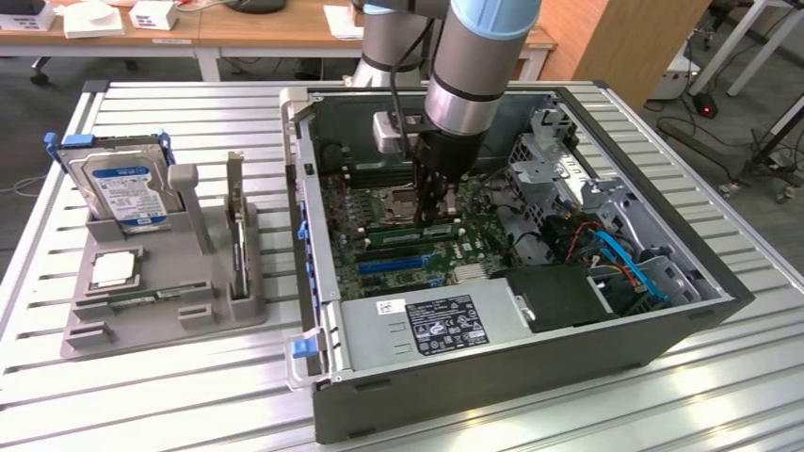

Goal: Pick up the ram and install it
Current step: 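Press down the ram until it locks into place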

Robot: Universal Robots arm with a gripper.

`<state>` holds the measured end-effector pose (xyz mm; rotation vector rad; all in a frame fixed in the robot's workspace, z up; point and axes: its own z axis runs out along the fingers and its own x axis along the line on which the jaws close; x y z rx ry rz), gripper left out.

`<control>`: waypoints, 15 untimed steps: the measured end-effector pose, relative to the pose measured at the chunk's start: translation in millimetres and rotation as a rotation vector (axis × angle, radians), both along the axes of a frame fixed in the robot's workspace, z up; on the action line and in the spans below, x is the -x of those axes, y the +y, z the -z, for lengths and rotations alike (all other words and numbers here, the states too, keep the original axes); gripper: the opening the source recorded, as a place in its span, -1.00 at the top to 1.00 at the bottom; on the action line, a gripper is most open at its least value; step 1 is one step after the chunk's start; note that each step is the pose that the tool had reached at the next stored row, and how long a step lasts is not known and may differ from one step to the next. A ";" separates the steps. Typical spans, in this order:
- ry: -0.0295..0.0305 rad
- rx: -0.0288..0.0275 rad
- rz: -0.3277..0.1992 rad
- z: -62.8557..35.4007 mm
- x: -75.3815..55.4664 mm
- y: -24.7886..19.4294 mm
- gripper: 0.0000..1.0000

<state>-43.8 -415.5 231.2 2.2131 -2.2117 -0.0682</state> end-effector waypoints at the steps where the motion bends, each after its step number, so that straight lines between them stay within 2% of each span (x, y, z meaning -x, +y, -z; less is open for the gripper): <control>1: 0.0001 0.0001 0.000 0.5 0.0 0.0 0.81; 15: 0.0001 0.0001 0.000 4.3 0.0 0.0 0.81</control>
